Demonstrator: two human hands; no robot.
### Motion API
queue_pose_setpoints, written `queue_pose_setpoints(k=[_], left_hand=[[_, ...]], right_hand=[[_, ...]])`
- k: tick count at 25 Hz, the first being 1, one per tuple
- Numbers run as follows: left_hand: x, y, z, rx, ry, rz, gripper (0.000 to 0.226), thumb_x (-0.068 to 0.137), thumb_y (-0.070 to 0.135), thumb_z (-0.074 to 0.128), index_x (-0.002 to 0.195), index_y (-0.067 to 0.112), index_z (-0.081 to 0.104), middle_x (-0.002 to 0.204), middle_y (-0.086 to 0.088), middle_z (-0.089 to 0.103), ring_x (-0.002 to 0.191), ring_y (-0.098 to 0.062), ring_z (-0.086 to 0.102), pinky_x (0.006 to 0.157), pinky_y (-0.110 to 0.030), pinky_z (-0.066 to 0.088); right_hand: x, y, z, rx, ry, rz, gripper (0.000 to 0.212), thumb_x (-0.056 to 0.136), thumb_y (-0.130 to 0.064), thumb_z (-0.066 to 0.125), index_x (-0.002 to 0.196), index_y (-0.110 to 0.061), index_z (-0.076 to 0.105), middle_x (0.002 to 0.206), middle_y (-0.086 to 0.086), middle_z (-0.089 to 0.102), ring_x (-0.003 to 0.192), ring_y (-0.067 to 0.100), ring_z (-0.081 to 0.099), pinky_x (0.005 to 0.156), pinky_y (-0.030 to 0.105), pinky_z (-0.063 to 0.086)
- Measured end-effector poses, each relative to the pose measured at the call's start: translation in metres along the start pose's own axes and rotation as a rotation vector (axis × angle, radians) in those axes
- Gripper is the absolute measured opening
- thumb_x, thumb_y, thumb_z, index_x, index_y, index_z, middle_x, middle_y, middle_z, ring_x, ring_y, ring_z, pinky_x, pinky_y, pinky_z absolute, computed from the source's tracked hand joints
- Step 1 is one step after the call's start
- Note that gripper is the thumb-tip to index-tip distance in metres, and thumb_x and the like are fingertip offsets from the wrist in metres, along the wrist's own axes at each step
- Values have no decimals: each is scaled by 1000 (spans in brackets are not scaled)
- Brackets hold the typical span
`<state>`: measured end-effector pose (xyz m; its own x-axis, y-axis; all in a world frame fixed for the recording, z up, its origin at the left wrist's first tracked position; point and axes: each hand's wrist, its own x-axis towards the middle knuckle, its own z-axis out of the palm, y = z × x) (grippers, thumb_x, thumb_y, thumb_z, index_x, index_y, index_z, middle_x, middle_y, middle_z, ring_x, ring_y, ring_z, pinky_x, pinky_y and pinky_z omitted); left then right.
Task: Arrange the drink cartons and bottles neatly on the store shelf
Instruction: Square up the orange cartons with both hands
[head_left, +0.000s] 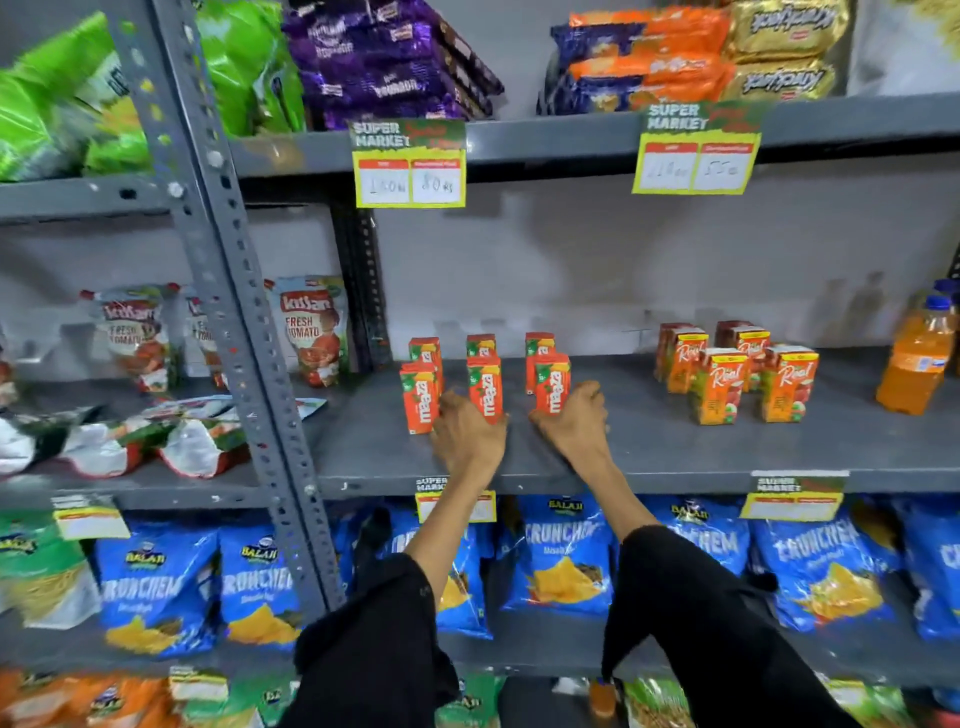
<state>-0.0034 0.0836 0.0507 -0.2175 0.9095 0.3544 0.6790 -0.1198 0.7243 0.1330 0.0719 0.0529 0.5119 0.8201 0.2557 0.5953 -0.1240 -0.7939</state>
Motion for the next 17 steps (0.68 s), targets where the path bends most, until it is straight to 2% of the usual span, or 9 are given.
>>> queue_pose_setpoints(k=[4,9,17], left_hand=[[3,-10,7,59,36,52,51,81,39,77,111,4,55,107,-15,68,102,-38,66,88,-51,54],[4,-4,12,193,57,78,76,80,58,72,125,1,52,123,-16,64,114,-36,59,94,-49,47],[-8,-1,11,285,132,126,60,89,50,66,122,1,53,120,-17,64,114,-34,59,94,-46,46]], right_hand=[[1,-4,3,-64,8,7,69,71,-41,75,117,-5,39,120,22,57,115,41,56,97,52,47],[0,-2,8,-137,23,-50,66,74,-44,74,117,-7,38,118,20,58,112,40,58,95,55,47],[-7,-2,9,-224,30,-107,62,78,-43,71,118,-9,39,119,17,59,114,37,57,95,54,46]])
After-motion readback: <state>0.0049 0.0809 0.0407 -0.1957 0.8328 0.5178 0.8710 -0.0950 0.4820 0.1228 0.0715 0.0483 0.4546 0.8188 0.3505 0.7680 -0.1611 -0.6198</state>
